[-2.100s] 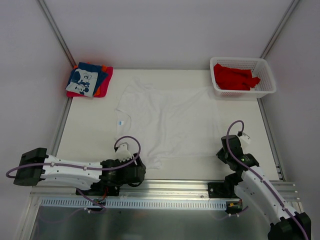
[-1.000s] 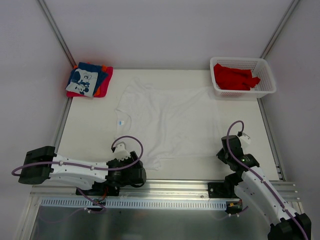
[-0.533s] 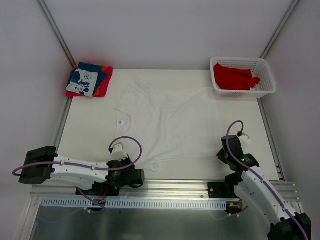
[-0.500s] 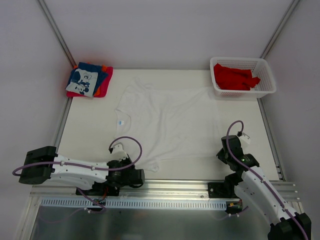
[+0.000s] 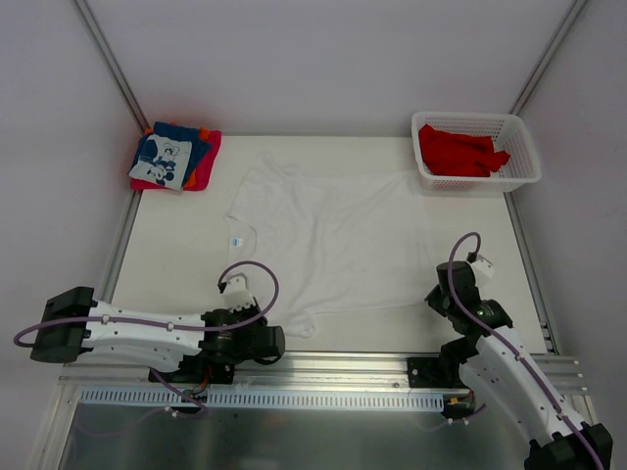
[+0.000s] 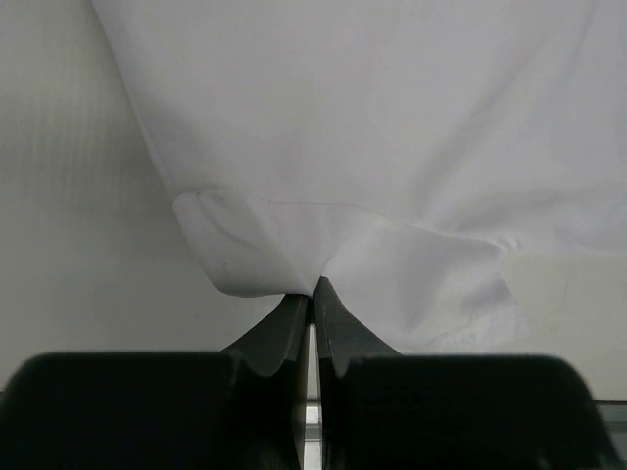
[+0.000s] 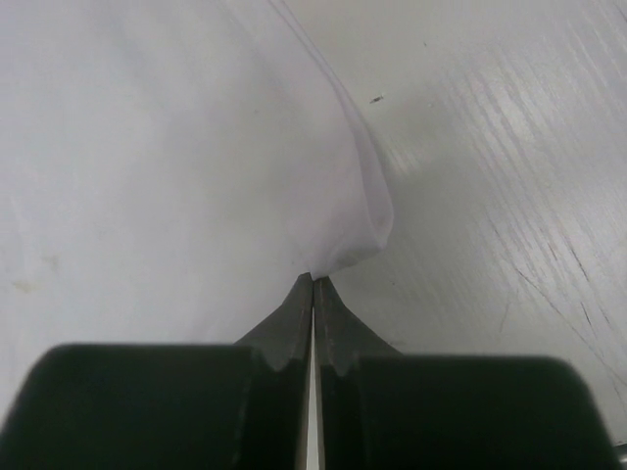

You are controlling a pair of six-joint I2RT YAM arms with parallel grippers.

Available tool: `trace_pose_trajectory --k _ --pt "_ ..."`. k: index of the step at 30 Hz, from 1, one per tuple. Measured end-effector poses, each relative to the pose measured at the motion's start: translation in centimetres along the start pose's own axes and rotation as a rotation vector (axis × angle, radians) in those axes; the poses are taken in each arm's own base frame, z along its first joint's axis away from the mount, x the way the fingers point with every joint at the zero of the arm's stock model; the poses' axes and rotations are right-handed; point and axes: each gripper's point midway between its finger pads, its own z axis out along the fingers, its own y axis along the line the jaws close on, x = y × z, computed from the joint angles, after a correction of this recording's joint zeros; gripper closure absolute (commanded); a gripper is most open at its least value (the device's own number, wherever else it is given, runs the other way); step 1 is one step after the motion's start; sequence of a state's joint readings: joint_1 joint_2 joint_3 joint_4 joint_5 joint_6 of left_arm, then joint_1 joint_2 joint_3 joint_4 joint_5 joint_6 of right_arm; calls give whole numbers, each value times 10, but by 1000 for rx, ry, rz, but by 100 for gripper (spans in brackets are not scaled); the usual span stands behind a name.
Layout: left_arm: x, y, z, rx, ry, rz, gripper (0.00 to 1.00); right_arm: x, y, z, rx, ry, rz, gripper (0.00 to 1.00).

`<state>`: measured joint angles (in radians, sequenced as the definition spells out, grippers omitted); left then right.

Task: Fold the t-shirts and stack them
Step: Fold the tshirt

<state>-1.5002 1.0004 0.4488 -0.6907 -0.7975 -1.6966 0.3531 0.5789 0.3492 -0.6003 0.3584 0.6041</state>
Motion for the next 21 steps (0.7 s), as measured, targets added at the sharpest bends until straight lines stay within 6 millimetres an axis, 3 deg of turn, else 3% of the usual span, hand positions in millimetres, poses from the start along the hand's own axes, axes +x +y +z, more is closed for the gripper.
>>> trace_pose_trajectory --k 8,13,21 --pt "-18 -18 -10 33 -40 45 100 -9 10 -1 2 -1 -19 99" --pt "-32 -13 -7 11 -69 49 100 -7 9 6 26 16 -41 99" --pt "-70 2 -1 -46 -157 30 100 -15 19 21 80 30 -94 99"
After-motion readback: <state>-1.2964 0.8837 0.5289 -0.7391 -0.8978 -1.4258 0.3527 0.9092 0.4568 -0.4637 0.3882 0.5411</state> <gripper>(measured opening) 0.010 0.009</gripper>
